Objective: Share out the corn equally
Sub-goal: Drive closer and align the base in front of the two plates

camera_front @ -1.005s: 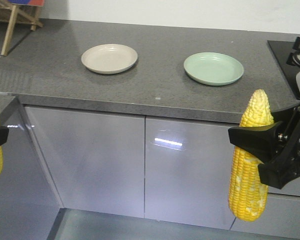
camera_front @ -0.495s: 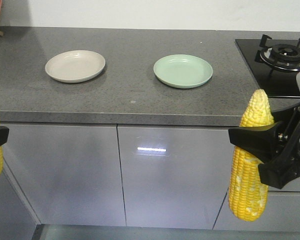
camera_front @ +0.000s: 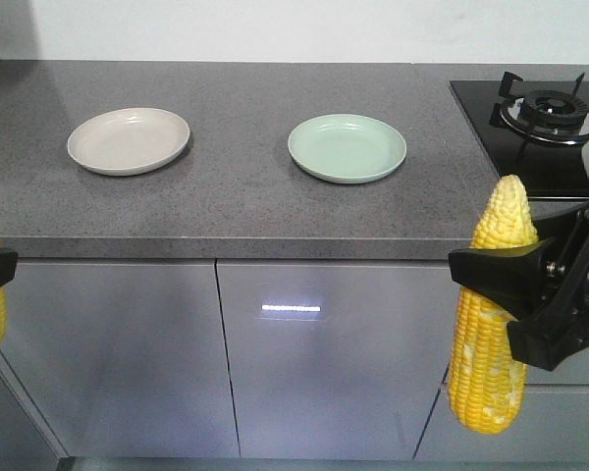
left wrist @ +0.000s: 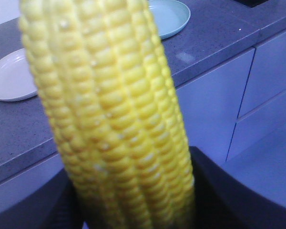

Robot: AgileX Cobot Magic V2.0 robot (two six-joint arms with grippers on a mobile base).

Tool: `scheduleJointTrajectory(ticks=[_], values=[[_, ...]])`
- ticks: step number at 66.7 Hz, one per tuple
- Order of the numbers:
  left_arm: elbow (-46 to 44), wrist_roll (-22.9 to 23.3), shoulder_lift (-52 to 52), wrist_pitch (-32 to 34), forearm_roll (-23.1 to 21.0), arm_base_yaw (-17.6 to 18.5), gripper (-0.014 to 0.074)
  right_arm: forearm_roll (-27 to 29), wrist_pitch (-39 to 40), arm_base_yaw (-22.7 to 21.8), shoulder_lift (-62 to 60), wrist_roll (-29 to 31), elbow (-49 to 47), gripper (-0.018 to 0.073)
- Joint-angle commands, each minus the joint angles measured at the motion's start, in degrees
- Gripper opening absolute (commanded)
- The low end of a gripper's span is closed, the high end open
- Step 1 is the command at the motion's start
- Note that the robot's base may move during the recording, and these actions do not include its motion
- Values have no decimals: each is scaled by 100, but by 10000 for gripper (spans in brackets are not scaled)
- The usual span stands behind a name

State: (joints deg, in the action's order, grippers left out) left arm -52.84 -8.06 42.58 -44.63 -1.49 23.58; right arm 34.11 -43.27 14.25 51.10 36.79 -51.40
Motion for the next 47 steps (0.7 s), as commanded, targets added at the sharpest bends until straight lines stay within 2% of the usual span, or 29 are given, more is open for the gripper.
scheduleJointTrajectory(ticks=[1,47], values=[[-144,14,-17,381,-47,4,261,157,303,-34,-58,52,-157,222],[-144,14,-17,381,-47,4,261,157,303,-34,-58,52,-157,222]])
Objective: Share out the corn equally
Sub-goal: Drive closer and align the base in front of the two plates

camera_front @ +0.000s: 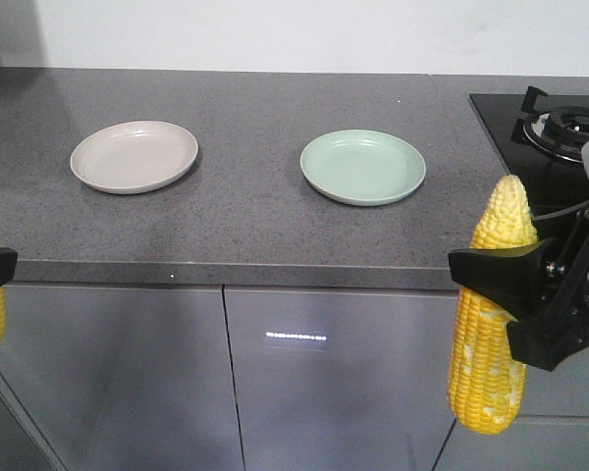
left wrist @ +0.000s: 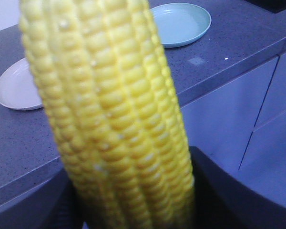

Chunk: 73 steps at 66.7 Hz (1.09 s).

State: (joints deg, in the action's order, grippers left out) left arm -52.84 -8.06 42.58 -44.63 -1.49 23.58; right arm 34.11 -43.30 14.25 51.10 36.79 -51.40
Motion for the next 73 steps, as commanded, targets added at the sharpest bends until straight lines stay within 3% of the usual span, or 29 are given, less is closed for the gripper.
scheduleJointTrajectory(ticks=[1,73], values=[[-144,14,-17,381,-47,4,261,157,306,-34,-58,52,-157,222],[-144,14,-17,381,-47,4,261,157,306,-34,-58,52,-157,222]])
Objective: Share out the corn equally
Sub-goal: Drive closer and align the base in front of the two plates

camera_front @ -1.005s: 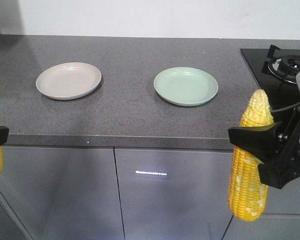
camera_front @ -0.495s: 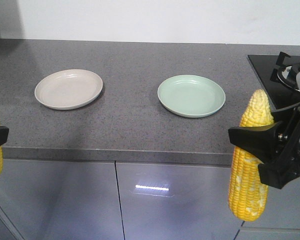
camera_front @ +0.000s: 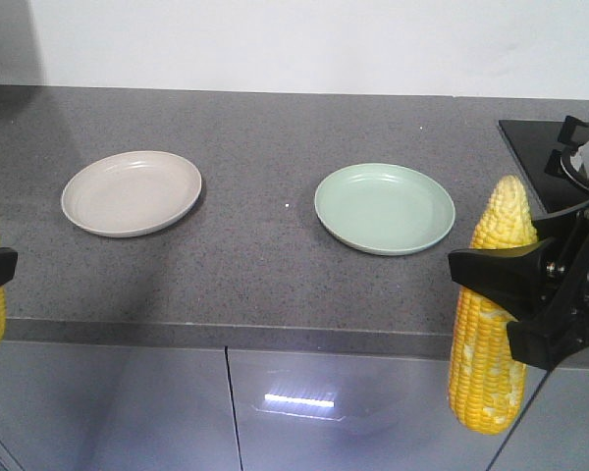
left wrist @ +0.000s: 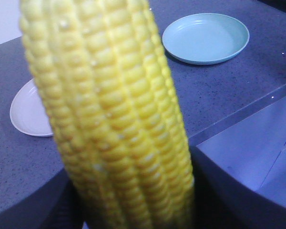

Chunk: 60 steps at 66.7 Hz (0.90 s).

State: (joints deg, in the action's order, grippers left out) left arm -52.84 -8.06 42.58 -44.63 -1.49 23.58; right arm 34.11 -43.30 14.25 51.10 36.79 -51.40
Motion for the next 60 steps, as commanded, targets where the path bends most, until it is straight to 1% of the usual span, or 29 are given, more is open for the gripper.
scheduleJointTrajectory(ticks=[1,60], values=[[-144,14,-17,381,-47,4,261,157,306,-34,-58,52,-157,222],[-144,14,-17,381,-47,4,261,157,306,-34,-58,52,-157,222]])
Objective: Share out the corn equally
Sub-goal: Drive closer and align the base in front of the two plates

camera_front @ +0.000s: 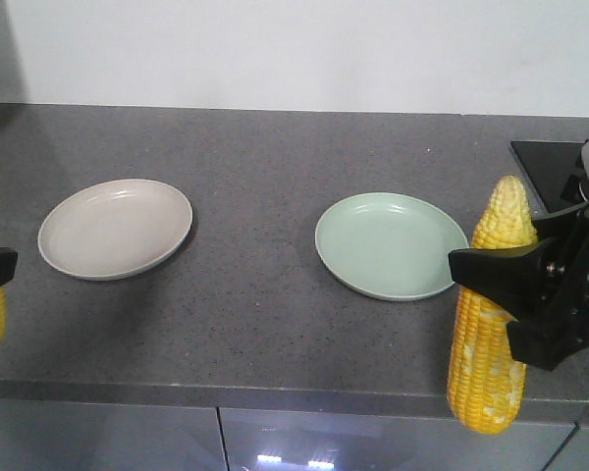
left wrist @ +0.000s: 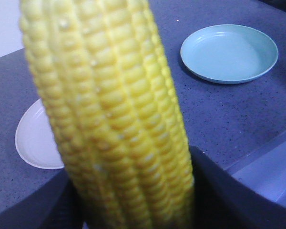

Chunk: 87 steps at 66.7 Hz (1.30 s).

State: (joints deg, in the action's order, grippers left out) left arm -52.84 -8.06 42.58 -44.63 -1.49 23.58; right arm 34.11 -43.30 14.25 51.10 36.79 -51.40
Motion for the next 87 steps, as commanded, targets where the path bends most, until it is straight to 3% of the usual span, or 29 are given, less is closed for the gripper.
scheduleJointTrajectory(ticks=[1,87], values=[[-144,14,-17,381,-47,4,261,157,306,-34,-58,52,-157,222],[-144,14,-17,381,-47,4,261,157,306,-34,-58,52,-157,222]])
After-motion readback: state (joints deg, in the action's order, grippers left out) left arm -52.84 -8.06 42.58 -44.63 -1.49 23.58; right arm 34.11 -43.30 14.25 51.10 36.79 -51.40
